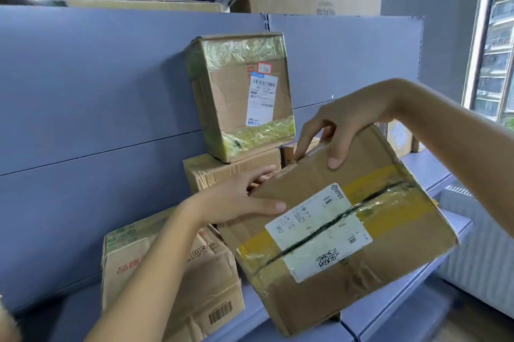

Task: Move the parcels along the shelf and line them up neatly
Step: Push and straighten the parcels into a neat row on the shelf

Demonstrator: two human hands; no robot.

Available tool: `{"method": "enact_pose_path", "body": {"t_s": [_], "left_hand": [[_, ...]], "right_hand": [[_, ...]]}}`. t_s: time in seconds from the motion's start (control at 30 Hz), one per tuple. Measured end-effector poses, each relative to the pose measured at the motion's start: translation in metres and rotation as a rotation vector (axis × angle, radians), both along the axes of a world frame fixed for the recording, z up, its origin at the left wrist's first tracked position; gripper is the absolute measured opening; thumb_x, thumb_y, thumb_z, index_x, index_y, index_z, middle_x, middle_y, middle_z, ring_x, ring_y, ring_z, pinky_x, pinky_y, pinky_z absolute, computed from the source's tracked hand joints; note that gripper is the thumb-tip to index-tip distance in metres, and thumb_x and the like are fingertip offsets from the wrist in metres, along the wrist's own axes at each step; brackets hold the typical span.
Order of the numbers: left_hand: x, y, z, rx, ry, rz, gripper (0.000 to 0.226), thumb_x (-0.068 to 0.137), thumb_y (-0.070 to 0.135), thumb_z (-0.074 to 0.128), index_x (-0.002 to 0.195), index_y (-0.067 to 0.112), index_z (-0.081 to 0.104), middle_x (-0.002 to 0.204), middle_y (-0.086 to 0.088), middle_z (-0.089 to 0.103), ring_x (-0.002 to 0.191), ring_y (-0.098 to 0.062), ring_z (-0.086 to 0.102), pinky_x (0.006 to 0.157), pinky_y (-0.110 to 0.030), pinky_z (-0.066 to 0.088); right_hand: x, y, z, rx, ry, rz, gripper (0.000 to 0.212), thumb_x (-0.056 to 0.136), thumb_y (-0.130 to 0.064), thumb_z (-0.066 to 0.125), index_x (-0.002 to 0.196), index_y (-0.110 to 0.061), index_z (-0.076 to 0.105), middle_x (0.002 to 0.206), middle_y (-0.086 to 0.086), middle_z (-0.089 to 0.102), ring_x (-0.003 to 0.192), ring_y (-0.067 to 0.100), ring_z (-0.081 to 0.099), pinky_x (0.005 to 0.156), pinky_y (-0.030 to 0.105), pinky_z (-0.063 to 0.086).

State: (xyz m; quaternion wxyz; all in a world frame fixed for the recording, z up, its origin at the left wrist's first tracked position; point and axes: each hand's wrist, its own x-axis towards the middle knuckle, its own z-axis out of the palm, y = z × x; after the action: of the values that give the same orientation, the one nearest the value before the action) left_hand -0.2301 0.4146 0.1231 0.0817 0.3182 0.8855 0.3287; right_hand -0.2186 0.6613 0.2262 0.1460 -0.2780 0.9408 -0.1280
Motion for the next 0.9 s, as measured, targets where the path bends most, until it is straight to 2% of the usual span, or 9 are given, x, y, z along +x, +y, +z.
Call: {"method": "enact_pose_path", "body": {"t_s": [0.07, 0.13, 0.2, 0.27, 0.43, 0.6, 0.67, 0.77, 0.9], "left_hand": [[-0.001, 0.006, -0.006, 0.138, -0.027, 0.032, 0.096, 0.053, 0.068, 0.066, 0.140, 0.046, 0.034, 0.130, 0.025, 0.047, 0.109, 0.018, 0.047, 0.089, -0.015, 0.040], [-0.001, 0.010, -0.013, 0.301, -0.042, 0.073, 0.088, 0.052, 0.064, 0.070, 0.134, 0.048, 0.040, 0.122, 0.030, 0.050, 0.097, 0.027, 0.048, 0.082, -0.013, 0.041], [-0.001, 0.016, -0.019, 0.528, -0.078, 0.169, 0.074, 0.056, 0.054, 0.079, 0.123, 0.050, 0.047, 0.116, 0.025, 0.056, 0.091, 0.022, 0.056, 0.074, -0.012, 0.044], [-0.003, 0.026, -0.027, 0.753, -0.091, 0.251, 0.065, 0.065, 0.040, 0.081, 0.123, 0.042, 0.051, 0.117, 0.012, 0.063, 0.092, 0.007, 0.064, 0.068, -0.013, 0.049], [-0.002, 0.082, -0.049, 1.027, -0.099, 0.274, 0.030, 0.081, 0.030, 0.062, 0.110, 0.037, 0.056, 0.100, 0.020, 0.071, 0.081, 0.008, 0.067, 0.058, -0.008, 0.049], [0.005, 0.138, -0.083, 1.005, -0.175, 0.164, 0.036, 0.080, 0.039, 0.068, 0.114, 0.036, 0.056, 0.105, 0.015, 0.071, 0.093, -0.001, 0.068, 0.065, -0.014, 0.052], [0.000, 0.155, -0.093, 0.959, -0.213, 0.122, 0.049, 0.078, 0.057, 0.066, 0.121, 0.036, 0.055, 0.116, 0.014, 0.068, 0.105, -0.003, 0.064, 0.078, -0.019, 0.052], [-0.012, 0.183, -0.101, 0.959, -0.228, 0.167, 0.075, 0.071, 0.079, 0.051, 0.132, 0.036, 0.051, 0.135, 0.016, 0.055, 0.127, -0.003, 0.046, 0.111, -0.035, 0.032], [-0.023, 0.226, -0.106, 1.061, -0.200, 0.204, 0.032, 0.099, 0.034, 0.037, 0.122, 0.024, 0.059, 0.132, 0.005, 0.058, 0.123, -0.009, 0.052, 0.110, -0.037, 0.035]], "right_hand": [[0.005, 0.009, 0.002, -0.223, 0.139, -0.029, 0.052, 0.069, -0.048, 0.065, 0.120, -0.043, 0.056, 0.108, -0.034, 0.063, 0.106, -0.012, 0.057, 0.094, 0.017, 0.040], [0.007, 0.035, -0.002, -0.681, 0.382, -0.120, 0.056, 0.073, -0.059, 0.059, 0.126, -0.048, 0.048, 0.127, -0.029, 0.056, 0.117, -0.007, 0.053, 0.105, 0.028, 0.037], [0.005, 0.071, -0.024, -1.104, 0.556, -0.227, 0.062, 0.072, -0.060, 0.060, 0.131, -0.050, 0.045, 0.134, -0.022, 0.053, 0.119, -0.001, 0.054, 0.109, 0.038, 0.035], [0.005, 0.096, -0.067, -1.290, 0.584, -0.329, 0.068, 0.068, -0.061, 0.068, 0.131, -0.053, 0.044, 0.132, -0.021, 0.053, 0.117, -0.001, 0.056, 0.110, 0.043, 0.036], [0.010, 0.095, -0.197, -1.284, 0.116, -0.211, 0.104, 0.054, -0.073, 0.076, 0.142, -0.058, 0.023, 0.151, -0.022, 0.034, 0.134, 0.007, 0.045, 0.107, 0.049, 0.041], [0.032, 0.113, -0.229, -1.497, 0.159, -0.261, 0.087, 0.056, -0.043, 0.079, 0.136, -0.046, 0.044, 0.144, -0.003, 0.050, 0.126, 0.013, 0.053, 0.084, 0.024, 0.053], [0.038, 0.137, -0.229, -1.543, 0.169, -0.315, 0.079, 0.056, -0.034, 0.071, 0.132, -0.043, 0.050, 0.136, 0.000, 0.057, 0.118, 0.015, 0.060, 0.080, 0.024, 0.054], [0.046, 0.181, -0.230, -1.616, 0.146, -0.402, 0.070, 0.055, -0.033, 0.068, 0.124, -0.042, 0.059, 0.121, 0.003, 0.066, 0.100, 0.020, 0.067, 0.069, 0.031, 0.056], [0.061, 0.232, -0.237, -1.605, 0.187, -0.490, 0.074, 0.059, -0.032, 0.068, 0.132, -0.038, 0.053, 0.125, 0.007, 0.063, 0.104, 0.028, 0.063, 0.077, 0.041, 0.054]]}}
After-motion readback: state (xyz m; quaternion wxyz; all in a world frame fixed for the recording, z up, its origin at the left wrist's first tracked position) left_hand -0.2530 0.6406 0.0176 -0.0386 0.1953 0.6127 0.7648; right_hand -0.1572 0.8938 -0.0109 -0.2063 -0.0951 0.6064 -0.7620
